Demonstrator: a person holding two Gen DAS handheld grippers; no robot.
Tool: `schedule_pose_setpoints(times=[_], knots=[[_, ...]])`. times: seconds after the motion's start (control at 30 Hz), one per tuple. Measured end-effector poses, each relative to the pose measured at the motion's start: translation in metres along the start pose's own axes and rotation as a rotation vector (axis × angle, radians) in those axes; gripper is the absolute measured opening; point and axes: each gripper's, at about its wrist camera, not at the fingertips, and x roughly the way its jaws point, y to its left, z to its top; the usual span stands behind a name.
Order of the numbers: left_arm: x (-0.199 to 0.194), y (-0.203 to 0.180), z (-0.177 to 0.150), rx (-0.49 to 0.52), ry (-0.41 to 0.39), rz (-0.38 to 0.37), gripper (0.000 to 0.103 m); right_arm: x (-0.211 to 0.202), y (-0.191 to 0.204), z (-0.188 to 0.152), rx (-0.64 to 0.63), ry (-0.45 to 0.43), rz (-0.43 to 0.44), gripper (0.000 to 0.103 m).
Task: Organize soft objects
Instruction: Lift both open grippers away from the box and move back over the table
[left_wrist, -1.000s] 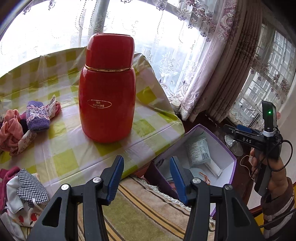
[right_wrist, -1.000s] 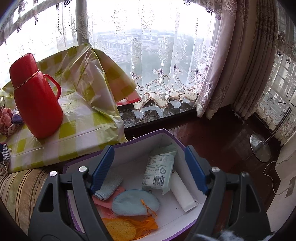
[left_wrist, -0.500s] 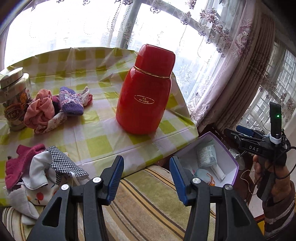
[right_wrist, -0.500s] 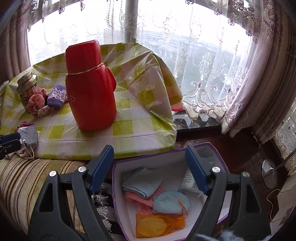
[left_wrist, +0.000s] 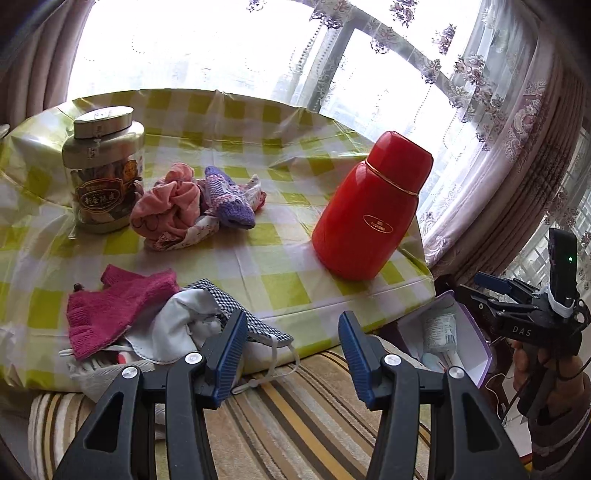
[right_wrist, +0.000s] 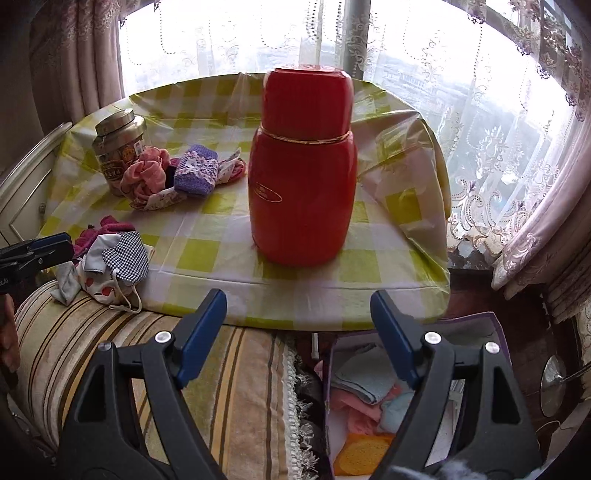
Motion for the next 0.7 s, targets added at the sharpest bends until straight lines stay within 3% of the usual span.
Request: schedule_pose_setpoints(times=[0.27, 0.53, 0.7], knots=[[-0.011, 0.062, 0.003, -0.077, -0.008, 0.066, 0.053, 0.013, 0.051, 0.019, -0.094, -0.013, 0.107, 0.082], [0.01, 0.103, 0.005, -0.077, 0.086, 0.147, 0.053, 0.034, 0.091, 0.047, -0.174, -0.016, 0.154, 0.083], [0.036, 0.106, 0.009, 0.004, 0.164, 0.214, 0.053, 0.048, 0.107, 0.061, -0.17, -0.023, 0.167, 0.086]])
